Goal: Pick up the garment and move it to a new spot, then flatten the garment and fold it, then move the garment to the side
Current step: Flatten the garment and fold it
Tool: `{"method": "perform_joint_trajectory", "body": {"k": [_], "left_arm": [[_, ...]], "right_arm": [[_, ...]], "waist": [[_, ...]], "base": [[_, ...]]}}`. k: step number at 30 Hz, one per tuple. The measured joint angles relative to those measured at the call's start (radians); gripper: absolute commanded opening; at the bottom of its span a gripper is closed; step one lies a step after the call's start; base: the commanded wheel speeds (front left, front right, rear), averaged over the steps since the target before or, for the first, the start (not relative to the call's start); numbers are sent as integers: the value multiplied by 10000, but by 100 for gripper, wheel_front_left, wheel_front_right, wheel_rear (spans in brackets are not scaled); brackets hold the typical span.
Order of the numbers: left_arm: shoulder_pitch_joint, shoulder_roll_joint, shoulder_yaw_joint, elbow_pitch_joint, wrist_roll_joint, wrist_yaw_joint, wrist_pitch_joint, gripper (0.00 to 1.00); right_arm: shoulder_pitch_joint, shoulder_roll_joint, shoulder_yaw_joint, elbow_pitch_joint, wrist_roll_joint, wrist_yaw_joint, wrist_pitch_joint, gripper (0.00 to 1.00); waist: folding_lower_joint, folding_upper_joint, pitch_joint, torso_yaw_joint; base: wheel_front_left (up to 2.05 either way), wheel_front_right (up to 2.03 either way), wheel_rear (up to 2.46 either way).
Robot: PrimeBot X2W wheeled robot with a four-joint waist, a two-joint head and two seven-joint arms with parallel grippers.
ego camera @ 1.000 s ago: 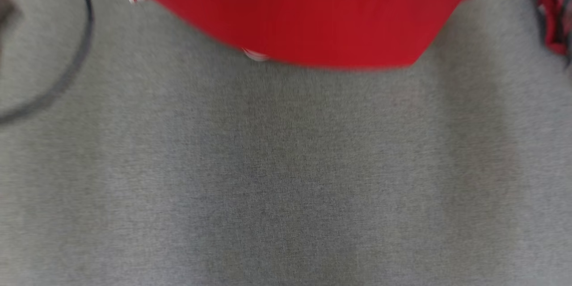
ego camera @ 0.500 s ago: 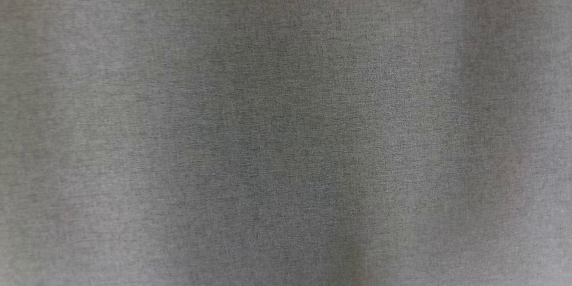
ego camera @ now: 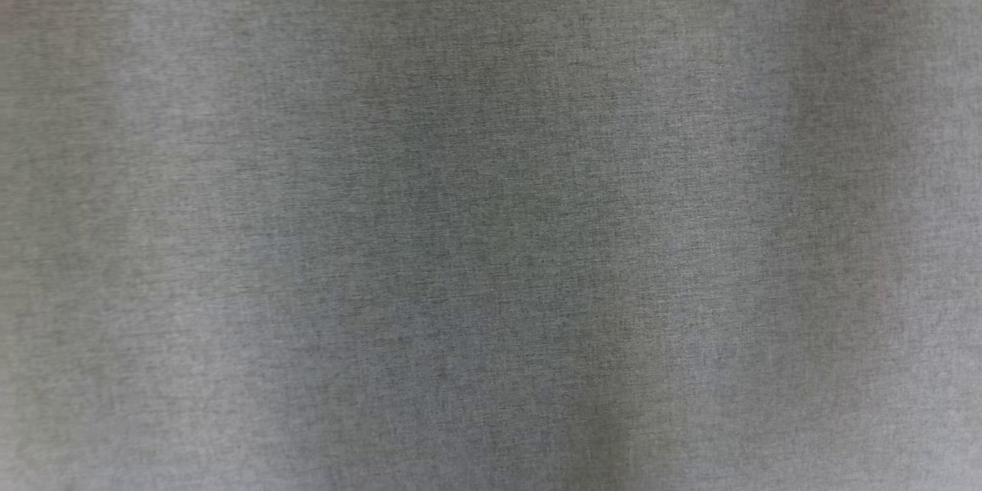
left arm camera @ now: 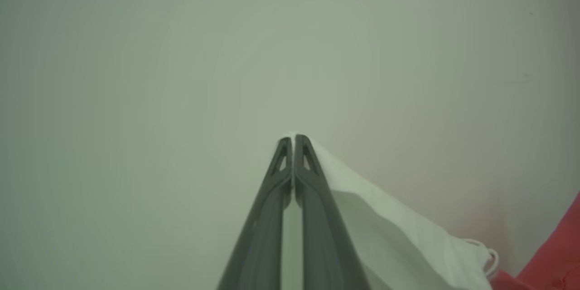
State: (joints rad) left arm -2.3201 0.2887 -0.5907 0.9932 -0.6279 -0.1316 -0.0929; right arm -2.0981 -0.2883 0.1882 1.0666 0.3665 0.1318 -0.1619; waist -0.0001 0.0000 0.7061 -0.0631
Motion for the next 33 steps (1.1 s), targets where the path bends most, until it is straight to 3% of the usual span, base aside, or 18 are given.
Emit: {"method": "perform_joint_trajectory", "body": {"k": [22, 29, 33], "left_arm": [[-472, 115, -1402, 775, -905, 0, -662, 0], [-386, 61, -1641, 865, -1227, 0, -1114, 0], [452, 56, -1488, 56, -1638, 2, -1586, 0]], "right_arm": [[-349, 2, 322, 1133, -81, 0, -466, 0], [-295, 130, 554, 1089, -46, 0, -616, 0], [413, 330, 1093, 119, 366, 0, -857, 0]], "waist": [[2, 0, 320, -158], [2, 1, 478, -142], [2, 0, 427, -71]], "base": [[0, 0, 0], [0, 0, 0], [0, 0, 0]]}}
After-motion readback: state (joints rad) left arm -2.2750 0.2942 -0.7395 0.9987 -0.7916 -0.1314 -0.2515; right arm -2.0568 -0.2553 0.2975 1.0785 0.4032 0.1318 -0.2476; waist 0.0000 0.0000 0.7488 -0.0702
